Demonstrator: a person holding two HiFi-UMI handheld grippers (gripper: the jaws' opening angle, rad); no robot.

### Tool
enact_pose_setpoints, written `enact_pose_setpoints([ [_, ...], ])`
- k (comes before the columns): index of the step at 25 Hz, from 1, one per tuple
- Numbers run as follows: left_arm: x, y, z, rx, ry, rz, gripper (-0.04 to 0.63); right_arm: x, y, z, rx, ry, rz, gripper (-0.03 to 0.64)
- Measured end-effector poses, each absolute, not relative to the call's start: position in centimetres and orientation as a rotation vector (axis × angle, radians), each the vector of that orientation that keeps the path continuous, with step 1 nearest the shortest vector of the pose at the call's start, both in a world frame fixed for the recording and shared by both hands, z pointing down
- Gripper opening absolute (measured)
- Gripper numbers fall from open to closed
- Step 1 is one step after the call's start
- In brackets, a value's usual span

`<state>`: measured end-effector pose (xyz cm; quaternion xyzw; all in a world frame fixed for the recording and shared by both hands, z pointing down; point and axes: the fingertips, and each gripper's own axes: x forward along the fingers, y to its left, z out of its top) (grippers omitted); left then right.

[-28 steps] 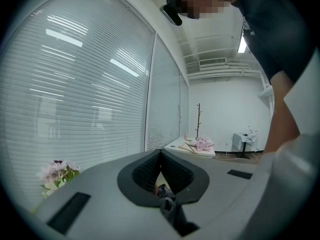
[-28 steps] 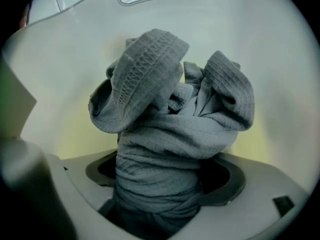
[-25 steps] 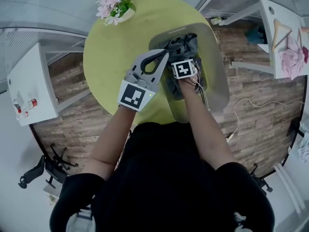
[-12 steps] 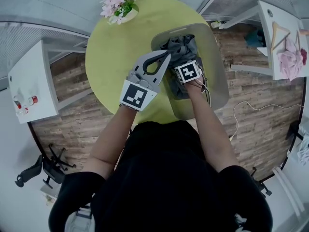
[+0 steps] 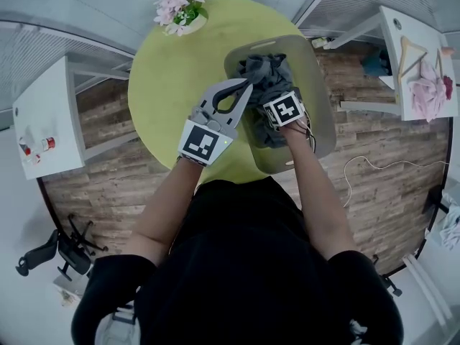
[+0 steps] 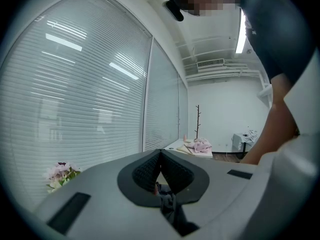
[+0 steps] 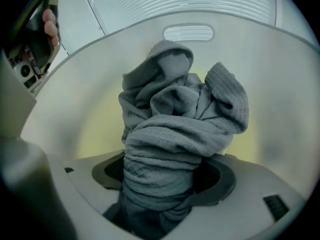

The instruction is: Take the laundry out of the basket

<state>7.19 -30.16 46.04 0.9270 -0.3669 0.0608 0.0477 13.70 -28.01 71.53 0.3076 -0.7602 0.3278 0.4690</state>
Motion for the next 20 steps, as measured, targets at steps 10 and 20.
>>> enact_pose_setpoints([
  [10, 7.6, -28.3, 45.1, 2.849, -1.137, 0.235, 0.006, 14.7, -27.2, 67.0, 0.659, -1.888, 0.714, 0.380],
  [20, 8.8, -27.6, 44.0, 2.876, -1.160, 0.225, 0.006, 14.4, -26.5, 63.8, 0.599, -1.919, 0.654, 0.380],
])
